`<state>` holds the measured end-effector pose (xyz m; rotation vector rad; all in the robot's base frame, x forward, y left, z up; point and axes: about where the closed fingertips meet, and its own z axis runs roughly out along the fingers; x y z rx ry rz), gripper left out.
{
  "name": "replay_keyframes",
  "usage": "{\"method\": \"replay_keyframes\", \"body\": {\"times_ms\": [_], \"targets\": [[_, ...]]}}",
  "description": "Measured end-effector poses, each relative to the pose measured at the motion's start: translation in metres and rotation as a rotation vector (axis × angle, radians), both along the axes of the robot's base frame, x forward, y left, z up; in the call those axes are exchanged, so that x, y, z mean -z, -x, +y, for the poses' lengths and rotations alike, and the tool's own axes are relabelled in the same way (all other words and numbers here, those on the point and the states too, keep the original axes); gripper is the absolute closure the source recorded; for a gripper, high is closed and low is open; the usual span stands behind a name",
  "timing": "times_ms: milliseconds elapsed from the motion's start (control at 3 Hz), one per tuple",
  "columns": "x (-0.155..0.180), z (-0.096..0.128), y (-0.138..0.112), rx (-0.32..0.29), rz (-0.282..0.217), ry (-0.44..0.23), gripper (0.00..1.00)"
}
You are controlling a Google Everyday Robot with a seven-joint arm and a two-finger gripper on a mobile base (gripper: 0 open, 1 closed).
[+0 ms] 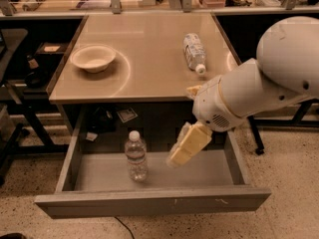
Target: Pick water bottle from top drawer and place on counter
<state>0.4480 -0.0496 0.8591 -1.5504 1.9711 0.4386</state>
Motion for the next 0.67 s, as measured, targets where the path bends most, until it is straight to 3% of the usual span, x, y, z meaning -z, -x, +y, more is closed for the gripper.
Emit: {"method": "replay_keyframes", "body": {"times_ms": [333, 667], "targets": [[0.0286, 0.0184, -0.0025, -0.003, 0.051, -0.022, 0.0], [0.0299, 0.0187, -0.0027, -0.003, 0.053, -0.023, 0.0]]}}
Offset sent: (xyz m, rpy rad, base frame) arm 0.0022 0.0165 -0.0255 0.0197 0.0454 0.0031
